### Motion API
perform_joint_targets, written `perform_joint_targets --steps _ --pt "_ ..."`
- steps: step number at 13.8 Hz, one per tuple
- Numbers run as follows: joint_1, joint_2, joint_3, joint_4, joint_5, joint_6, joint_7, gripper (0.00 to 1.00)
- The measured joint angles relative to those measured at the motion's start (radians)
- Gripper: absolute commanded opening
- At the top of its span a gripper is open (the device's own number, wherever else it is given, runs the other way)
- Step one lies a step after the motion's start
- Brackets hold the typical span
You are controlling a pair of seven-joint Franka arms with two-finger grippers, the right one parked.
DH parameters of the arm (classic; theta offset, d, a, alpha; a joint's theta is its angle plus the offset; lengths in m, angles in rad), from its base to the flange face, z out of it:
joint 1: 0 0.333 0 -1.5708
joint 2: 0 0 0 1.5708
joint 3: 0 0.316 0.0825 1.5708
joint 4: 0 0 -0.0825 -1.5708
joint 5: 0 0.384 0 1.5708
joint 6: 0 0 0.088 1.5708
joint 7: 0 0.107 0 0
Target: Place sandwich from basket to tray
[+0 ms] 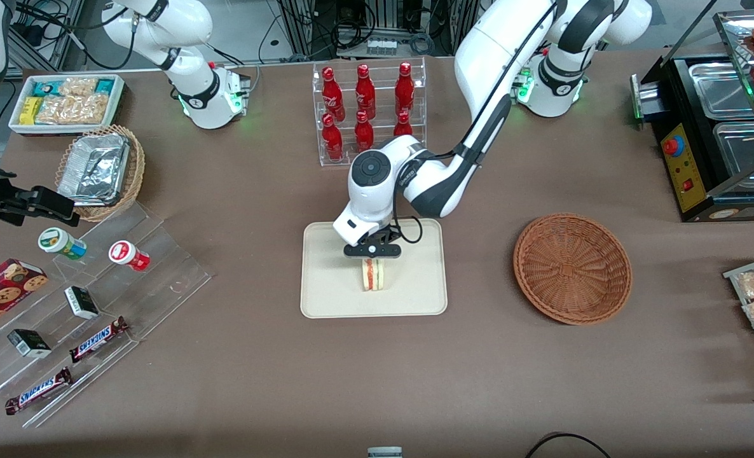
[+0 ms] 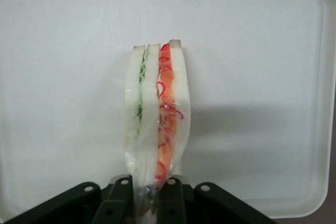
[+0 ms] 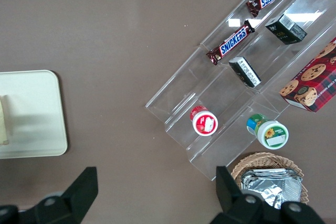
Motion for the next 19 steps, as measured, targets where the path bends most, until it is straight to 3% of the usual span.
perform_joint_targets --steps 8,11,19 --pt "0.007 -0.037 0.008 0.05 -0.001 -0.056 -0.025 0.99" --pt "0.023 -0.149 0.031 0.063 -0.004 -0.189 -0.078 0.99" --pt "0.234 -0.419 0.045 0.062 -0.04 -0.547 -0.047 0.99"
